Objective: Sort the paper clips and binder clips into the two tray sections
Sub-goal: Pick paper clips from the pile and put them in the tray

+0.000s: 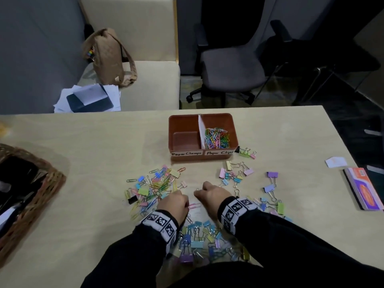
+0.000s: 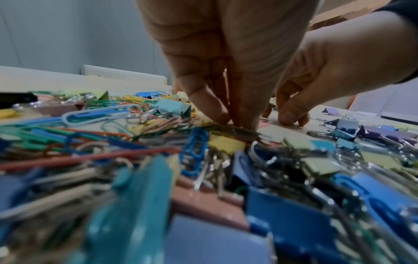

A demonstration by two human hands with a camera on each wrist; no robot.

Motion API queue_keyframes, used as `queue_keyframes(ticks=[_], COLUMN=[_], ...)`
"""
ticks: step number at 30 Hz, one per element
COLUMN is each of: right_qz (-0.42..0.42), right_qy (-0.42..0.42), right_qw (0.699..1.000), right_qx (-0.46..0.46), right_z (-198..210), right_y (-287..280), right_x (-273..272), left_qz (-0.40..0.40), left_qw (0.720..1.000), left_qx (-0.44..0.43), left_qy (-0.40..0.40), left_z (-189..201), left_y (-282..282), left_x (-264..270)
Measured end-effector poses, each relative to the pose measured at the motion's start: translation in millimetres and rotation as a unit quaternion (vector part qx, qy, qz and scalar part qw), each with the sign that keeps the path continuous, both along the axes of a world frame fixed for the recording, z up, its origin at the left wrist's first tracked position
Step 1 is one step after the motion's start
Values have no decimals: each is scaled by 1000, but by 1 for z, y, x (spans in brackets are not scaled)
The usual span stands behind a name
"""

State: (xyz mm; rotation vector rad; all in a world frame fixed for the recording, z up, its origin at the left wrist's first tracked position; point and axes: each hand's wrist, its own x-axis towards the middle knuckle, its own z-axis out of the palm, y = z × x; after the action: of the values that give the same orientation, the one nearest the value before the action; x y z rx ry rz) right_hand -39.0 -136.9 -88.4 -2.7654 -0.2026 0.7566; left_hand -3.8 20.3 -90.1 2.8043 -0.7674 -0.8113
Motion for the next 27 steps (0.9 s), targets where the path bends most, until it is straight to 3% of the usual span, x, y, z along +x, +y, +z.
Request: queue_keyframes(ticks=[5, 16, 22, 27], right_qz=[23, -29, -120, -121], right_qy=[8, 60, 43, 43], right_qw=[999, 995, 992, 990], right_qx=[-33, -77, 11, 62], right_z=[2, 5, 5, 4], right_y=[-6, -1, -5, 7], right_x=[5, 13, 9, 3], left_qz=[-34, -110, -45, 93], left_qw=[999, 993, 998, 985], left_qx=[-11, 38, -43, -145], left_qy=[-3, -20, -14, 0], left_z=[-10, -7, 5, 16], left_y=[6, 9, 15, 40], left_x=[4, 5, 10, 10])
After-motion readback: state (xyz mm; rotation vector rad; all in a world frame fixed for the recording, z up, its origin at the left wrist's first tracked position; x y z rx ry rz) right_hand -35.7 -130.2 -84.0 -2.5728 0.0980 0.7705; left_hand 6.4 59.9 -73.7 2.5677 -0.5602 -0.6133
